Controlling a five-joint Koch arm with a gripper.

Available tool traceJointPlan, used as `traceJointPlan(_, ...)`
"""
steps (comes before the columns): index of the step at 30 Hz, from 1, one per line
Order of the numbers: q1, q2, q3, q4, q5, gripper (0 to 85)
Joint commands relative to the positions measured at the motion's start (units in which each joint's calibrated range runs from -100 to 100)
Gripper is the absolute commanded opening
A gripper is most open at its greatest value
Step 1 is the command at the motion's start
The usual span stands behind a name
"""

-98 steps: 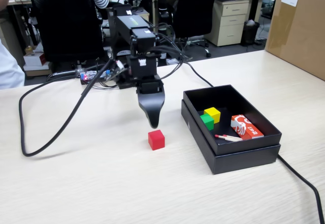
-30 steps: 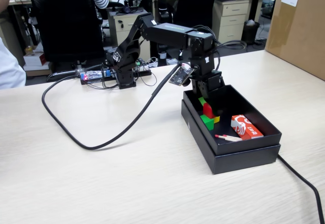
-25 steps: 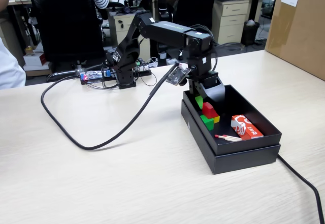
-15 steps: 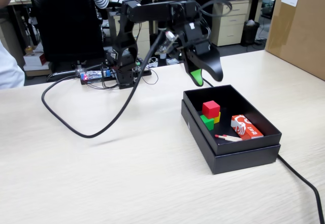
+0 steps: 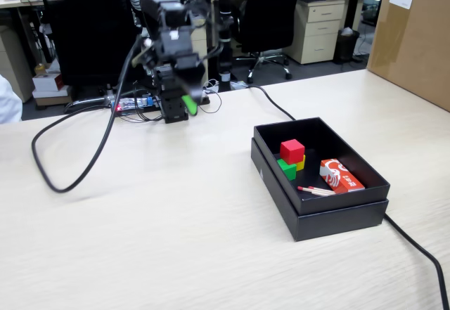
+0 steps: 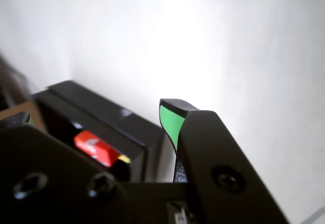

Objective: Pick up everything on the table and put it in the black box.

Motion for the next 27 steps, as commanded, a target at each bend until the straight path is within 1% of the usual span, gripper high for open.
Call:
traceJointPlan(1, -1.0, -4.9, -1.7, 8.7, -2.0, 51.2)
traceJointPlan(4, -1.3, -4.9, -5.1, 9.2, -2.0, 52.5)
traceJointPlan(7, -1.2, -5.1, -11.2, 14.7, -2.1, 52.4)
traceJointPlan(8, -1.3, -5.1, -16.9, 20.7, -2.9, 52.3)
traceJointPlan(9, -1.3, -5.2, -20.1, 24.2, -3.4, 52.1)
traceJointPlan(10, -1.5, -5.2, -28.8, 32.2, -4.4, 51.7)
traceJointPlan(13, -1.5, -5.2, -33.9, 34.9, -4.3, 51.7)
traceJointPlan(16, -1.1, -5.2, -39.4, 40.6, -4.2, 50.8)
traceJointPlan(19, -0.4, -5.2, -43.4, 41.7, -3.8, 51.1)
traceJointPlan(22, 0.1, -5.2, -49.0, 45.2, -3.7, 51.1)
traceJointPlan(27, 0.7, -5.1, -51.0, 44.3, -3.9, 50.0)
